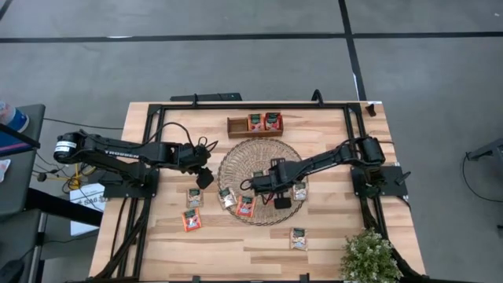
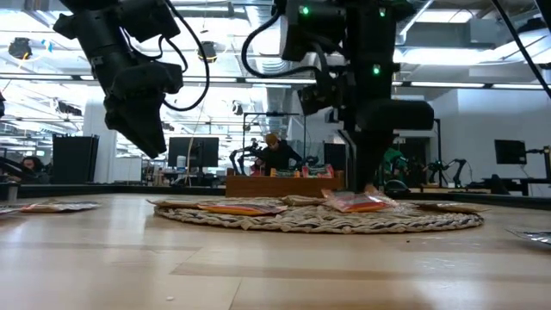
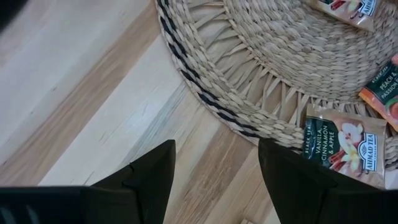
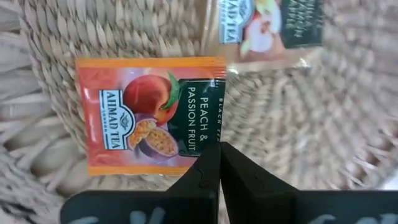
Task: Pick & Place Tea
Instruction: Put the orange tea bag into the middle section of the wooden organizer
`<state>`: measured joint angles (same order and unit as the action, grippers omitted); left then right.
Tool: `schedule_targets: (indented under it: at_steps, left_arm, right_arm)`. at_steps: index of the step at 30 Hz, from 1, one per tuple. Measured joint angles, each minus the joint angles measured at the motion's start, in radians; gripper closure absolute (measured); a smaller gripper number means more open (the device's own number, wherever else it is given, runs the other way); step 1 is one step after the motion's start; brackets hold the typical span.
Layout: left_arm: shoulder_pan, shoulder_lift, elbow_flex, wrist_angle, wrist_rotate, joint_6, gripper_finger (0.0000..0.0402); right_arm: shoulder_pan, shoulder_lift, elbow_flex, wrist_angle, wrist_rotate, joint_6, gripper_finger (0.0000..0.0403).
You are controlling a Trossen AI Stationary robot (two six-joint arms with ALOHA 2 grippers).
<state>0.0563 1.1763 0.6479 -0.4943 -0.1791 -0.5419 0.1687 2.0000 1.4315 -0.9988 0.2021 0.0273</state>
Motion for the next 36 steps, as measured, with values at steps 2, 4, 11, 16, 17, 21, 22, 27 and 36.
schedule_targets:
  at_steps: [2, 4, 11, 16, 17, 21, 22, 27, 36]
  left_arm:
    - [0.0, 0.0, 0.0, 0.003, 0.0, 0.0, 0.0179]
    - [0.0, 0.0, 0.0, 0.011, 0.0, 0.0, 0.0179]
    - [0.0, 0.0, 0.0, 0.043, 0.0, 0.0, 0.0179]
    - [0.0, 0.0, 0.0, 0.045, 0.0, 0.0, 0.0179]
    - [0.0, 0.0, 0.0, 0.045, 0.0, -0.001, 0.0179]
    - [0.0, 0.0, 0.0, 0.045, 0.0, -0.001, 0.0179]
    - [0.0, 0.0, 0.0, 0.045, 0.0, -0.001, 0.0179]
    - [0.0, 0.0, 0.0, 0.045, 0.0, -0.001, 0.0179]
    - [0.0, 0.0, 0.0, 0.045, 0.0, 0.011, 0.0179]
  right_arm:
    - [0.001, 0.0, 0.032, -0.044, 0.023, 0.0, 0.0403]
    - [0.001, -0.001, 0.074, -0.092, 0.058, -0.003, 0.0403]
    - [-0.021, -0.003, 0.218, -0.197, 0.224, -0.079, 0.0403]
    - [-0.092, -0.003, 0.283, -0.235, 0.301, -0.111, 0.0403]
    - [-0.108, -0.003, 0.292, -0.236, 0.305, -0.122, 0.0403]
    - [-0.168, -0.003, 0.339, -0.238, 0.345, -0.163, 0.0403]
    - [-0.18, -0.003, 0.348, -0.239, 0.344, -0.167, 0.0403]
    - [-0.227, -0.003, 0.367, -0.246, 0.164, -0.163, 0.0403]
    - [-0.276, 0.015, 0.35, -0.237, -0.222, -0.171, 0.0397]
